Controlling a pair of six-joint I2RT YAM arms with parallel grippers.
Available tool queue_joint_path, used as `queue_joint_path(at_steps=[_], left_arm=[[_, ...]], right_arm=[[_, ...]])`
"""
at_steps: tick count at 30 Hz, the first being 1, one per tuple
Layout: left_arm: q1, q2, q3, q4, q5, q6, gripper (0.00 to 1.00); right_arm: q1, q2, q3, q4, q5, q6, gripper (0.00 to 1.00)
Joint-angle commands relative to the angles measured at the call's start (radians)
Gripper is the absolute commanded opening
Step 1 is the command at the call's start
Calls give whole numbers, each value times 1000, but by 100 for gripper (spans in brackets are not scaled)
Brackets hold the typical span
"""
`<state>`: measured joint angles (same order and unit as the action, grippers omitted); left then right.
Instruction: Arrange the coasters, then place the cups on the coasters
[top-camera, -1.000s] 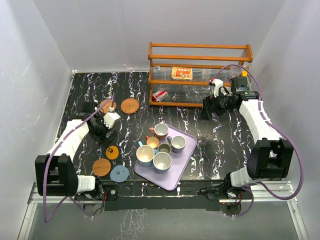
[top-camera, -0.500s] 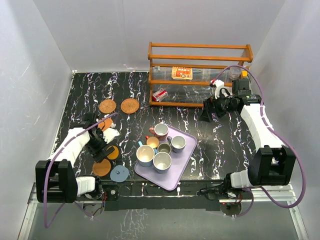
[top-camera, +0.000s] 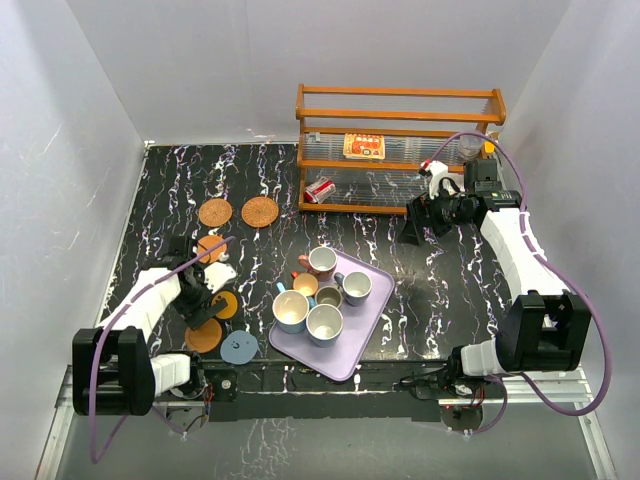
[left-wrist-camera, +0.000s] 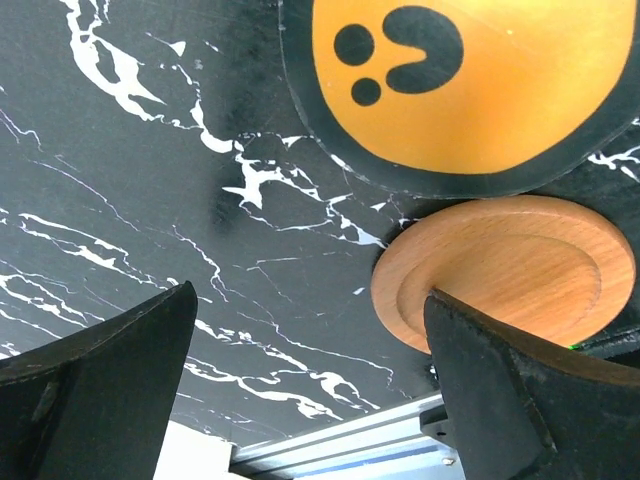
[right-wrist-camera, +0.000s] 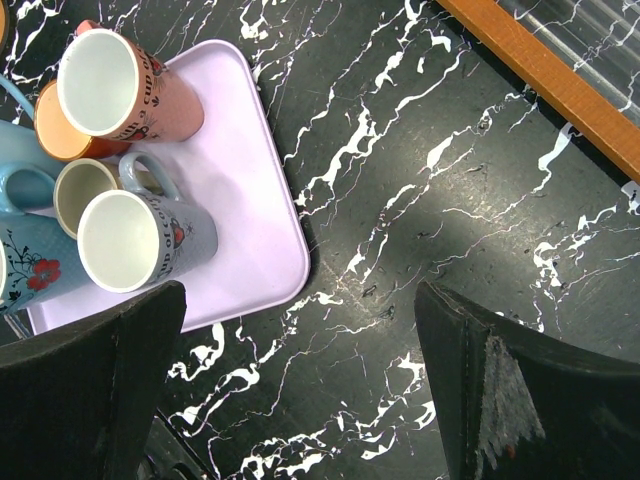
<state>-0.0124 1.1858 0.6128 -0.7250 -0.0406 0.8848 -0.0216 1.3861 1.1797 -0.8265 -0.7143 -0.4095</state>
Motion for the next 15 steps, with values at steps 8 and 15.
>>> queue_joint_path(at_steps=[8, 15], left_arm=[[23, -1, -51, 130, -91, -62, 96], [74, 24, -65, 217, -144, -26, 97]], right_arm=[[2, -15, 1, 53, -16, -1, 98], [2, -26, -9, 58, -4, -3, 98]])
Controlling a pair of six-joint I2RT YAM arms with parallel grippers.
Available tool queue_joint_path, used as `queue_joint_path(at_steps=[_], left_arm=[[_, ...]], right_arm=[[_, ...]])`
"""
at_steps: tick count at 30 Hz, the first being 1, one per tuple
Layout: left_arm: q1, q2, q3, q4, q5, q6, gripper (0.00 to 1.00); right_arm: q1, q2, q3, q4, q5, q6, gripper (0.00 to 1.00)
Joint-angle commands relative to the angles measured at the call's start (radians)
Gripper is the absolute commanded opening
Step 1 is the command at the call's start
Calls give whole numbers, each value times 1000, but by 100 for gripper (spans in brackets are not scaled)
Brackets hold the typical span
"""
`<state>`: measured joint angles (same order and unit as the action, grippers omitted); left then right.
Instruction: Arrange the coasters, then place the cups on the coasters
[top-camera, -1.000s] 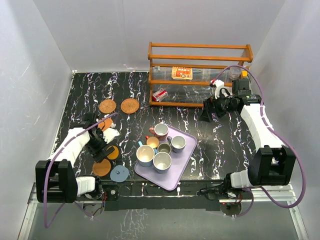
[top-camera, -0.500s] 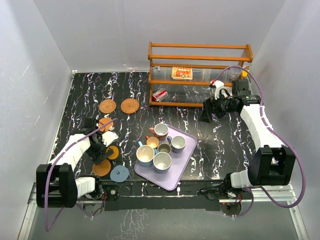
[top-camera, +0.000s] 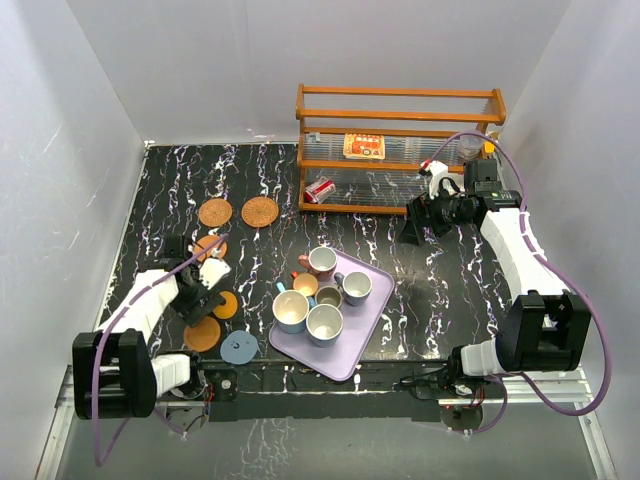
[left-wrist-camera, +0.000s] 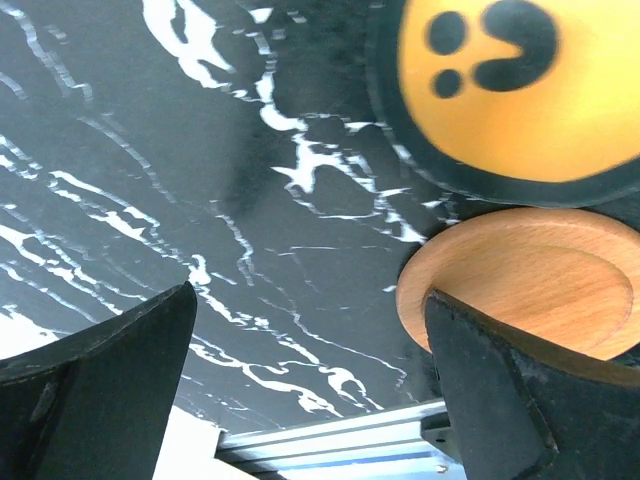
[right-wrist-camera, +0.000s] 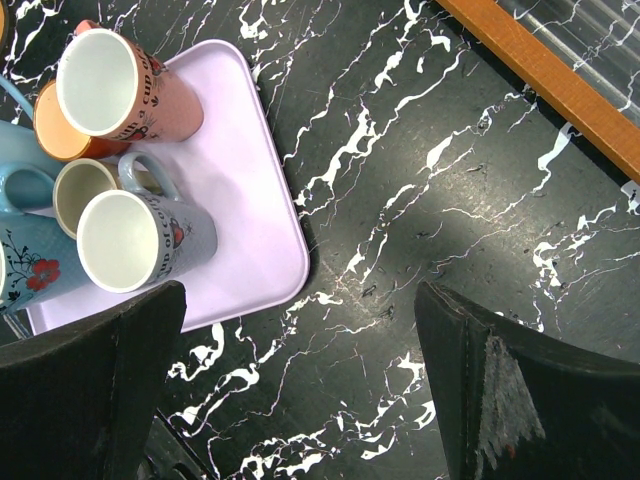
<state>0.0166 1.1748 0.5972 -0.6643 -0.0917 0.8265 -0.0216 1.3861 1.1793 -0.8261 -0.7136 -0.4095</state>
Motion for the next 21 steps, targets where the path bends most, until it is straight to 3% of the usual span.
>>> queue_joint_path(at_steps=[1, 12, 21], left_arm=[[57, 43, -45, 166, -94, 36, 97], [134, 176, 34, 260, -89, 16, 97], [138, 257, 110, 263, 3, -84, 97]], right_arm=[[2, -29, -10, 58, -2, -3, 98], [2, -36, -10, 58, 7, -1, 98], [2, -44, -13, 58, 23, 0, 98]])
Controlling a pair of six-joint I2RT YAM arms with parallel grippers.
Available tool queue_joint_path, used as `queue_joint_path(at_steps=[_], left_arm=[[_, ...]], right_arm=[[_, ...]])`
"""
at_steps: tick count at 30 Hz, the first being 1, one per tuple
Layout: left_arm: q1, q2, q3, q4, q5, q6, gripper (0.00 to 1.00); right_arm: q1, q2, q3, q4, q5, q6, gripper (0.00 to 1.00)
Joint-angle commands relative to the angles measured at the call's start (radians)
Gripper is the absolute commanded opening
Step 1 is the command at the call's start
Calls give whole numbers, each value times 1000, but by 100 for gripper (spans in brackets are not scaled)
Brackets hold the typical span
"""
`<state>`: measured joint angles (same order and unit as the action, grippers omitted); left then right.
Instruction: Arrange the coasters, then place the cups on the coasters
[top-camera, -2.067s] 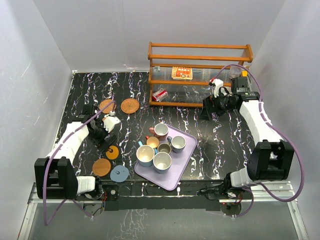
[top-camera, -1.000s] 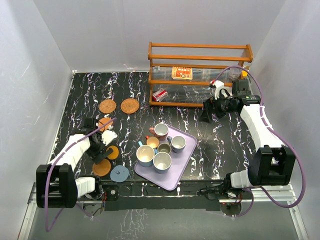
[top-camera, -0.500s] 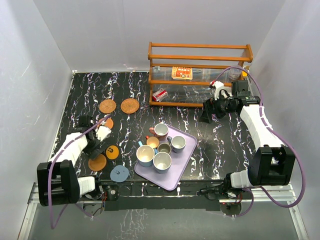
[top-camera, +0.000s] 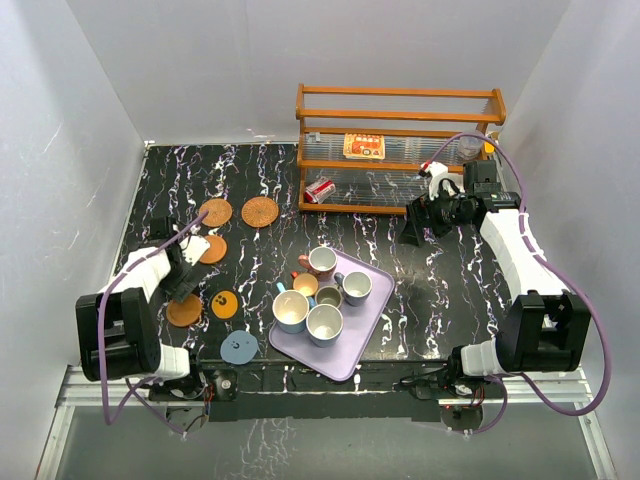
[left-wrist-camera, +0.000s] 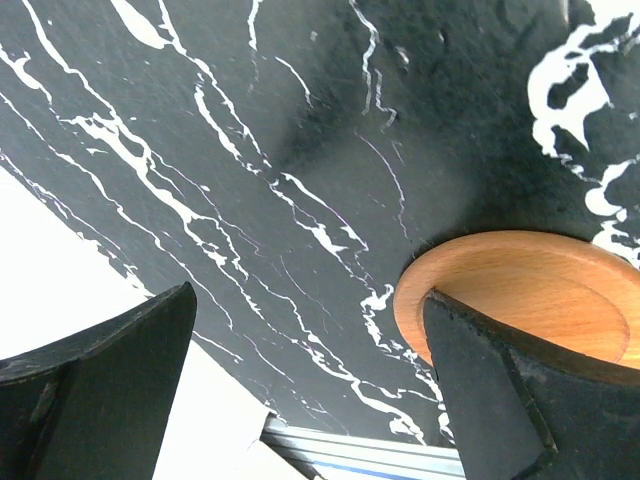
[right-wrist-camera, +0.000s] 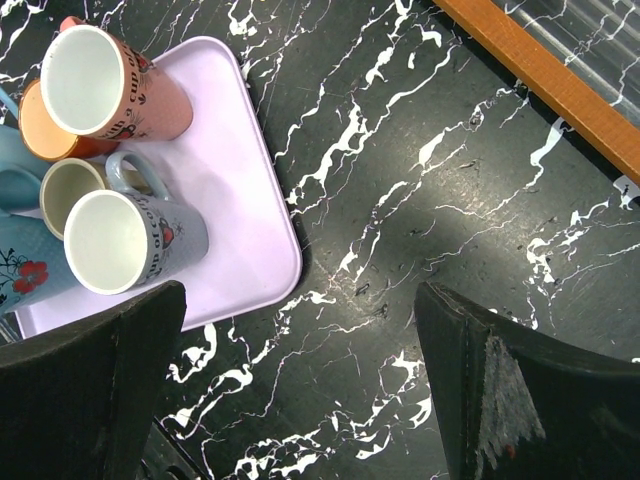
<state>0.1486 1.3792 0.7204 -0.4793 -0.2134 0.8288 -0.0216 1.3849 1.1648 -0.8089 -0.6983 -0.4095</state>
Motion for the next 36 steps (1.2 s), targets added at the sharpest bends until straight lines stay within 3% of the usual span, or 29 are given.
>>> queue_joint_path(at_steps=[1, 12, 23, 36], left_arm=[[5, 56, -8, 79, 136, -97, 97], [0, 88, 9, 134, 205, -152, 97], [-78, 143, 20, 167, 205, -202, 98], [-187, 48, -60, 106, 160, -203, 99]], right_arm=[[2, -43, 0, 42, 10, 0, 98], [2, -38, -5, 44, 21, 0, 98], [2, -42, -6, 40, 33, 2, 98], [2, -69, -23, 45, 51, 4, 98]])
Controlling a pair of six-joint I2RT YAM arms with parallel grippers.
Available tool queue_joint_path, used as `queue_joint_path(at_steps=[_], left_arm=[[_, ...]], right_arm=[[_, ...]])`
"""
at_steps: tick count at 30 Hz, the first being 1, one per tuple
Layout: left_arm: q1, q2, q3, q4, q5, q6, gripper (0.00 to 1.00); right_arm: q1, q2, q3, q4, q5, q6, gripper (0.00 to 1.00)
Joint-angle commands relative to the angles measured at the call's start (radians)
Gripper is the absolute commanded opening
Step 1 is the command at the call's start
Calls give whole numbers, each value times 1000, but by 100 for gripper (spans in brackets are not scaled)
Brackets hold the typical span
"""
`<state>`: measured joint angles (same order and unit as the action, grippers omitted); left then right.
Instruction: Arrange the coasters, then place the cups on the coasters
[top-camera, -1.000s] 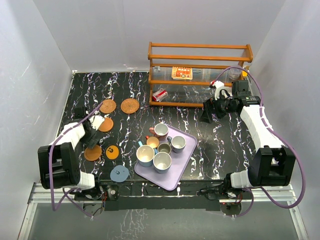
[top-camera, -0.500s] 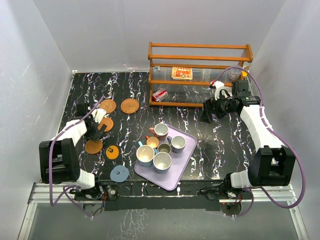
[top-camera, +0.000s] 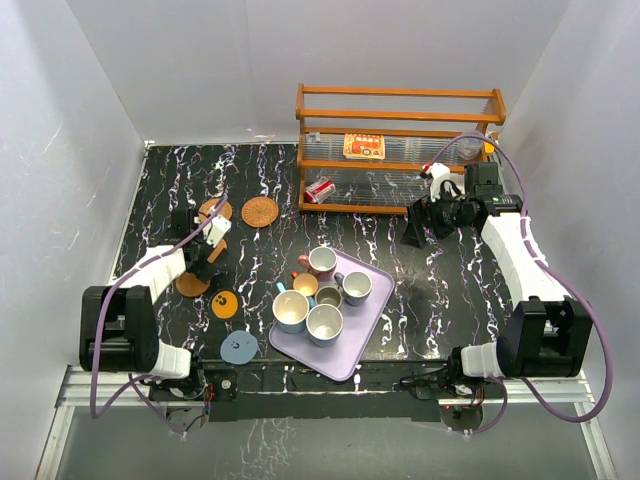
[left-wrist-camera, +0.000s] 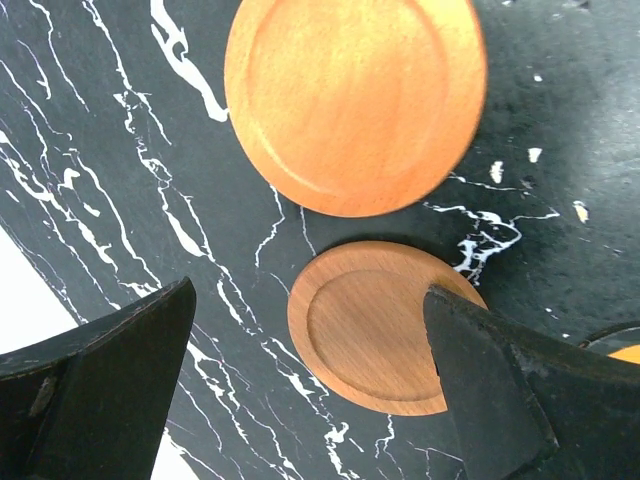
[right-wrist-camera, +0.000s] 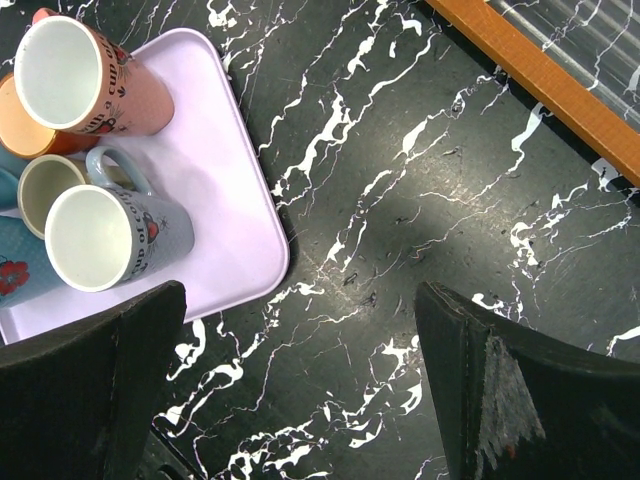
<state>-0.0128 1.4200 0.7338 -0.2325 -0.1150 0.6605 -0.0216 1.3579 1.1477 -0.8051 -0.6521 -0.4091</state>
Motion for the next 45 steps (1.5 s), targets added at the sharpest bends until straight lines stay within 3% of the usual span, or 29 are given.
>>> queue_joint_path(at_steps=[1, 27, 45], left_arm=[[-27, -1, -78, -151, 56, -32, 99], [-140, -32, -82, -205, 161, -33, 99], [-298, 78, 7, -100, 177, -22, 99]], right_arm=[[2, -43, -8, 41, 6, 3, 98], [0, -69, -16, 41, 29, 7, 98], [-6, -76, -26, 40, 66, 9, 98]])
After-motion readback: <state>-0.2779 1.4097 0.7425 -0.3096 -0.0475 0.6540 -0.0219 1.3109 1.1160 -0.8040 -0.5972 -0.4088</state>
